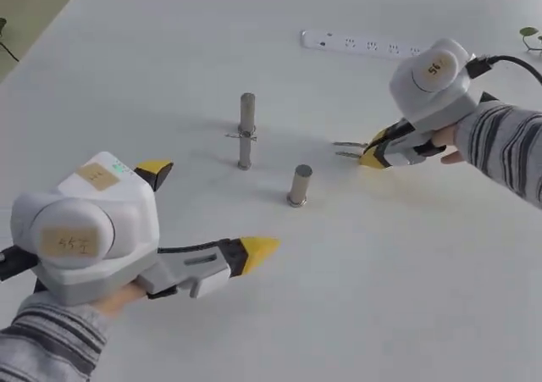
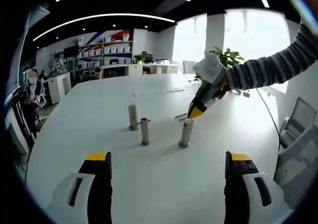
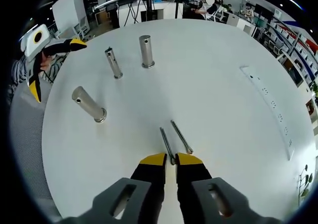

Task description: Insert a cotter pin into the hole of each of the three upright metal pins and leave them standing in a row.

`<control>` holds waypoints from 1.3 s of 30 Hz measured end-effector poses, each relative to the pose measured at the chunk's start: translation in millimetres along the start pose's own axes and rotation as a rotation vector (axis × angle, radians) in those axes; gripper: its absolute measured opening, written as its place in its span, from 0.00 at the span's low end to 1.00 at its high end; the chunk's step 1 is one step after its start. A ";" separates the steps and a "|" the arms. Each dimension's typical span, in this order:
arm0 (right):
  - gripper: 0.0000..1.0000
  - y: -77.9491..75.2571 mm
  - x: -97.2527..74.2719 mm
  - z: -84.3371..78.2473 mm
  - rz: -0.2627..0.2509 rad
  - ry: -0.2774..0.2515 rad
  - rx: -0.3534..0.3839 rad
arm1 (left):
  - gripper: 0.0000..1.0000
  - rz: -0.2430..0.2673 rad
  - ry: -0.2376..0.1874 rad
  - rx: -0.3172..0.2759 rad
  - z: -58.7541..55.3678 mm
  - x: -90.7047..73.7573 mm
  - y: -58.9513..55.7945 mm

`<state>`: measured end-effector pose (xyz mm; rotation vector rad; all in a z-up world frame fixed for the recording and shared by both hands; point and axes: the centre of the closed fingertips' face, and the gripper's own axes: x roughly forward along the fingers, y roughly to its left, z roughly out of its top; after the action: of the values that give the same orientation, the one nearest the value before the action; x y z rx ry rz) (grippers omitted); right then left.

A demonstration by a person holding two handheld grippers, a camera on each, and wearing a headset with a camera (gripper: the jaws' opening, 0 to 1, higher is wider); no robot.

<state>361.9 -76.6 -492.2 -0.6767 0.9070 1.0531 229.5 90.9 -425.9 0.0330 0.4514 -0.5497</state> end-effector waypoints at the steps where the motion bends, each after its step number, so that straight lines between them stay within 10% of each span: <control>1: 0.01 0.1 -0.1 0.0 -0.001 0.002 -0.005 | 0.93 0.000 0.000 0.001 -0.1 -0.1 0.0; 21: 0.00 11.0 -10.8 5.0 -0.041 -0.040 -0.105 | 0.77 -0.050 0.019 0.000 2.2 -0.6 -11.3; 39: 0.00 64.2 -40.6 22.1 -0.018 -0.139 -0.258 | 0.57 -0.131 0.049 -0.005 11.7 7.7 -29.7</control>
<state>300.0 -52.7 -449.1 -0.8129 0.6500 1.1975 225.0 60.0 -415.9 0.0123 0.5046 -0.6781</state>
